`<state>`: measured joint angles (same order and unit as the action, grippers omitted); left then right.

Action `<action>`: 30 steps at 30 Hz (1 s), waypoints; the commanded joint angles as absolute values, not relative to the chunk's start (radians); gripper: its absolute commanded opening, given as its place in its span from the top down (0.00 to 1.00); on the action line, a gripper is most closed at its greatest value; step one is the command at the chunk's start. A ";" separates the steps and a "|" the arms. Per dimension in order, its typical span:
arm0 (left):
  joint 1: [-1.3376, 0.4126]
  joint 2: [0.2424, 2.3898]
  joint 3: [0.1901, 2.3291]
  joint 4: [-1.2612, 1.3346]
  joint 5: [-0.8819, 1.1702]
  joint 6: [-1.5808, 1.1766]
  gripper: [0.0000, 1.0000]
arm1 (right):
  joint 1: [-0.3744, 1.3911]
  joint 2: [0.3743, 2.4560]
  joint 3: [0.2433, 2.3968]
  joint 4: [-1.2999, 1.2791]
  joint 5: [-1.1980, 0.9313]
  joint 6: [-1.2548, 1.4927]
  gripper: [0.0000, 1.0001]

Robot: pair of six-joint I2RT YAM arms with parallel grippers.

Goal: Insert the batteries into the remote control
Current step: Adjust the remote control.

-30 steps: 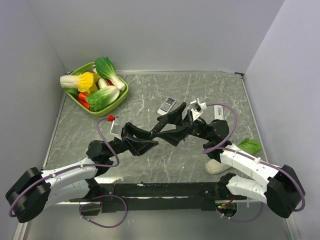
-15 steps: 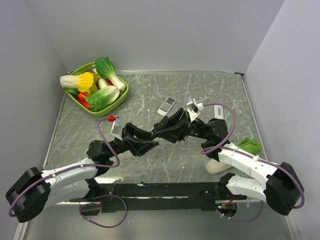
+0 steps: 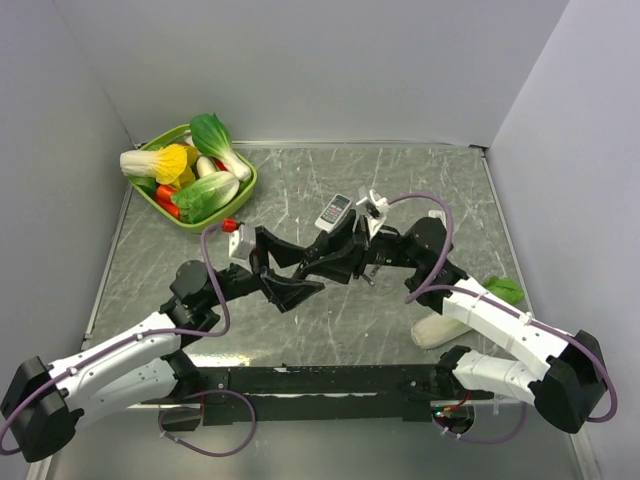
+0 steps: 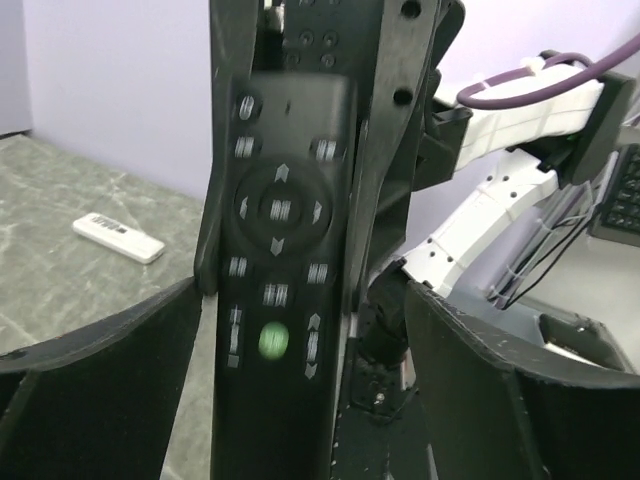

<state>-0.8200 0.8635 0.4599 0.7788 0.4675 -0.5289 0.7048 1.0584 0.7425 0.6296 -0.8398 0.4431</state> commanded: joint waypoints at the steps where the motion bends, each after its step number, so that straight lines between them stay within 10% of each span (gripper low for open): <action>1: -0.824 0.851 0.583 0.514 0.448 -0.387 0.13 | 0.715 1.071 0.819 0.454 -0.873 0.348 1.00; 9: -0.824 0.864 0.624 0.402 0.419 -0.347 0.24 | 0.721 1.085 0.859 0.357 -0.908 0.282 1.00; 16: -0.822 0.801 0.620 0.462 0.367 -0.454 0.05 | 0.726 1.094 0.831 0.307 -0.934 0.193 1.00; 30: -0.822 0.910 0.793 0.216 0.383 -0.489 0.13 | 0.753 1.111 0.854 0.218 -0.945 0.094 1.00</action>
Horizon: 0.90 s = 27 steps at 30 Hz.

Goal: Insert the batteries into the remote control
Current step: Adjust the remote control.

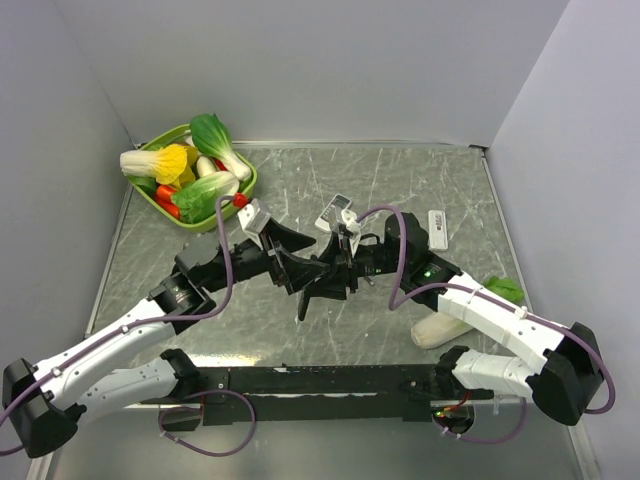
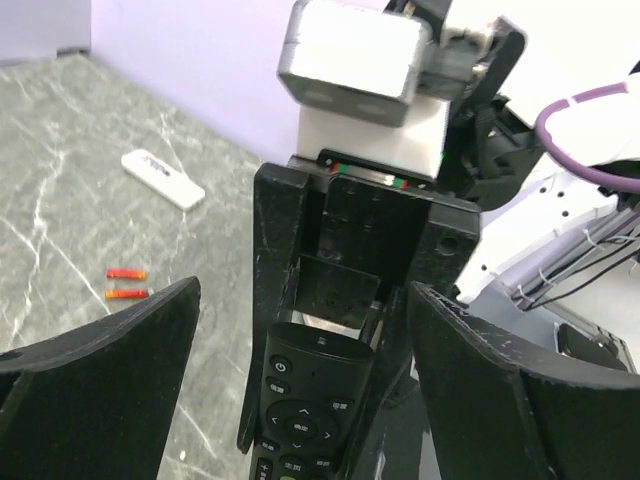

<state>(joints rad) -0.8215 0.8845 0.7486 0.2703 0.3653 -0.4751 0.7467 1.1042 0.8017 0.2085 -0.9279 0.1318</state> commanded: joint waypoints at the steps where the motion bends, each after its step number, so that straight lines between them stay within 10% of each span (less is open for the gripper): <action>1: -0.822 0.913 0.795 0.209 0.390 -0.489 0.13 | 0.752 1.111 0.856 0.218 -0.943 0.095 1.00; 27: -0.758 0.853 0.635 0.310 0.514 -0.522 0.29 | 0.752 1.146 0.862 0.274 -0.940 0.155 1.00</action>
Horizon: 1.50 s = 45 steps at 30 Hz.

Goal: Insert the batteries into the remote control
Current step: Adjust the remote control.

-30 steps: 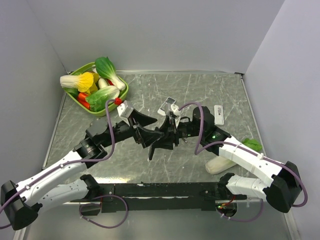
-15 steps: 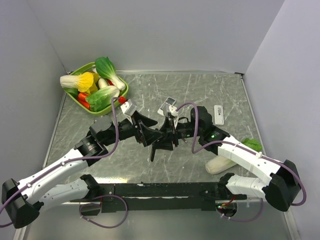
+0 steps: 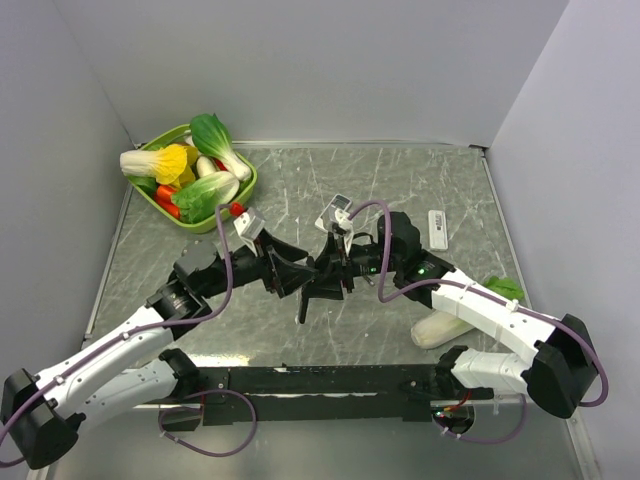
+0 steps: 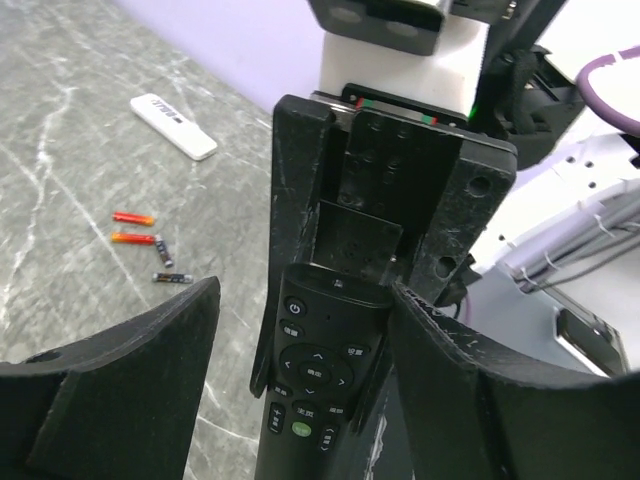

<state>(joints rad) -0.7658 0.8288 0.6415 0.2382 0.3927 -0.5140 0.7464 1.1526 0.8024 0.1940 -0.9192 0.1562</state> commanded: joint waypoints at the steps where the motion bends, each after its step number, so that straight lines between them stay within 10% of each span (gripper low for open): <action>1: -0.759 0.860 0.638 0.314 0.538 -0.523 0.29 | 0.752 1.146 0.861 0.282 -0.939 0.164 1.00; 5: -0.758 0.880 0.646 0.333 0.564 -0.534 0.34 | 0.750 1.149 0.853 0.281 -0.928 0.156 1.00; 13: -0.758 0.873 0.643 0.336 0.476 -0.560 0.75 | 0.749 1.163 0.819 0.362 -0.888 0.189 0.97; 21: -0.739 0.816 0.597 0.428 0.338 -0.637 0.90 | 0.733 1.166 0.726 0.560 -0.888 0.236 0.36; 26: -0.739 0.775 0.575 0.475 0.265 -0.666 0.90 | 0.733 1.209 0.707 0.610 -0.903 0.256 0.29; 37: -0.733 0.696 0.516 0.537 0.201 -0.687 0.89 | 0.735 1.284 0.680 0.710 -0.979 0.301 0.38; 41: -0.733 0.696 0.488 0.554 0.193 -0.701 0.81 | 0.735 1.273 0.692 0.646 -0.968 0.273 0.82; 45: -0.732 0.706 0.474 0.505 0.169 -0.712 0.59 | 0.735 1.238 0.721 0.522 -0.914 0.181 0.97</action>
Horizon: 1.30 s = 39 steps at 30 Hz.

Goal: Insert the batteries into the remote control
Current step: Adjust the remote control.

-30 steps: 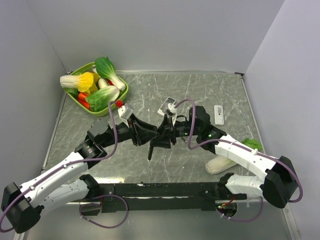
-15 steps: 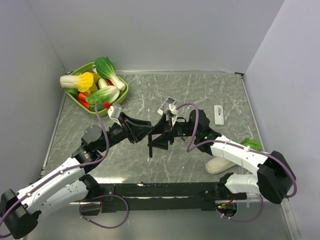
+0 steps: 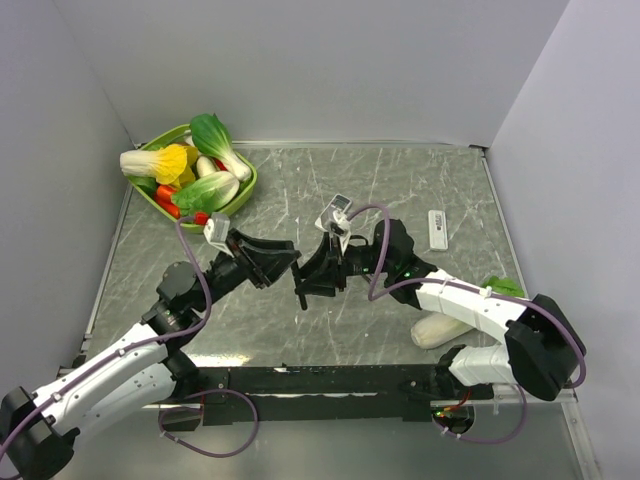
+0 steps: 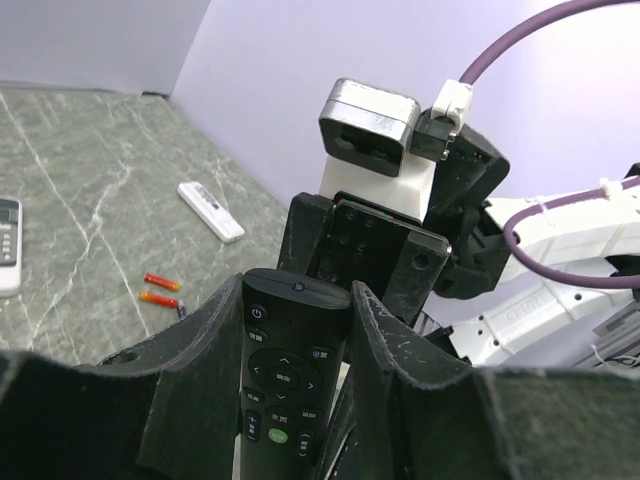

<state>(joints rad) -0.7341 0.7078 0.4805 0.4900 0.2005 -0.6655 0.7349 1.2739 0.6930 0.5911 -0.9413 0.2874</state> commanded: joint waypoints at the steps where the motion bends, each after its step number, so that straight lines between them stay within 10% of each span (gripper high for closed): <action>1: -0.733 0.707 0.477 0.488 0.161 -0.713 0.48 | 0.735 1.233 0.727 0.494 -0.885 0.169 0.99; 9: -0.738 0.733 0.499 0.325 0.069 -0.765 0.23 | 0.744 1.223 0.807 0.261 -0.698 0.051 1.00; 39: -0.864 0.966 0.431 0.485 -0.360 -0.972 0.45 | 0.888 1.351 0.982 0.009 -0.232 -0.054 1.00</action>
